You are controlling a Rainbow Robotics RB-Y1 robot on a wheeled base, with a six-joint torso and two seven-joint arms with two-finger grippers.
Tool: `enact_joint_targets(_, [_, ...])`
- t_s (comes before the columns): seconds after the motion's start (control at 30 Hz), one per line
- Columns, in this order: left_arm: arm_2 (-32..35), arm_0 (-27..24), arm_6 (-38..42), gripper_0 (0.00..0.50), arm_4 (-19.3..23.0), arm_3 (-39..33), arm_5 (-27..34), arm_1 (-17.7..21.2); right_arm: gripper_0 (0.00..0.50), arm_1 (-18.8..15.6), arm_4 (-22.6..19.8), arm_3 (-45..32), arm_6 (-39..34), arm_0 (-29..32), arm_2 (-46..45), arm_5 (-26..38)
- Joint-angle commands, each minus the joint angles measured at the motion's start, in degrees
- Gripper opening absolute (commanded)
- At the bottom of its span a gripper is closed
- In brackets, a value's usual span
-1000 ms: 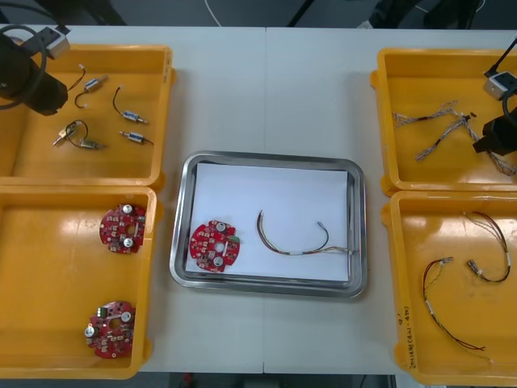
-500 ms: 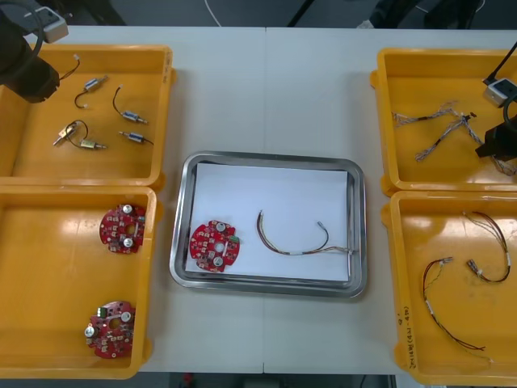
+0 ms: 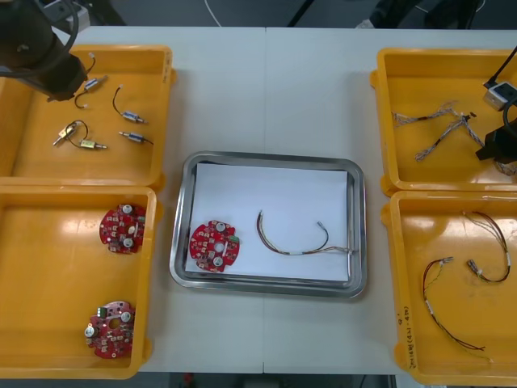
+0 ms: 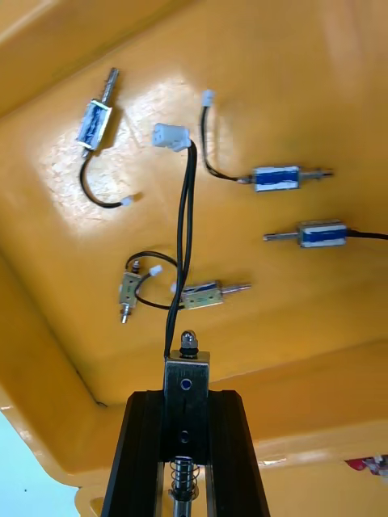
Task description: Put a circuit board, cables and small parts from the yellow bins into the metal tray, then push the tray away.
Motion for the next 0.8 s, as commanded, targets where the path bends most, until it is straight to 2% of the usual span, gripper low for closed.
enact_joint_targets(0.03, [-0.10, 0.08, 7.69, 0.000, -2.38, -5.74, 3.76, -4.34, 0.500, -2.84, -0.96, -0.76, 2.13, 0.44, -0.07, -0.71])
enact_joint_targets(0.3, [-4.23, 0.08, 18.50, 0.000, -2.38, -12.25, 3.76, -8.82, 0.500, -2.84, -2.37, -0.85, 2.04, 2.11, 0.63, -0.80])
enact_joint_targets(0.67, [-11.62, 0.08, 32.56, 0.000, -1.07, -15.76, 3.76, -13.74, 0.500, -2.84, -4.30, -0.85, 2.04, 3.25, 1.51, -0.98])
enact_joint_targets(0.77, [-13.81, 0.08, 35.90, 0.001, -0.63, -15.94, 3.76, -14.71, 0.262, -2.75, -4.48, -0.85, 2.13, 3.25, 1.51, -0.98])
enact_joint_targets(0.8, [-15.04, 0.16, 37.66, 0.000, -0.19, -15.85, 3.76, -15.15, 0.067, -2.75, -4.83, -0.76, 2.04, 3.25, 1.60, -0.98])
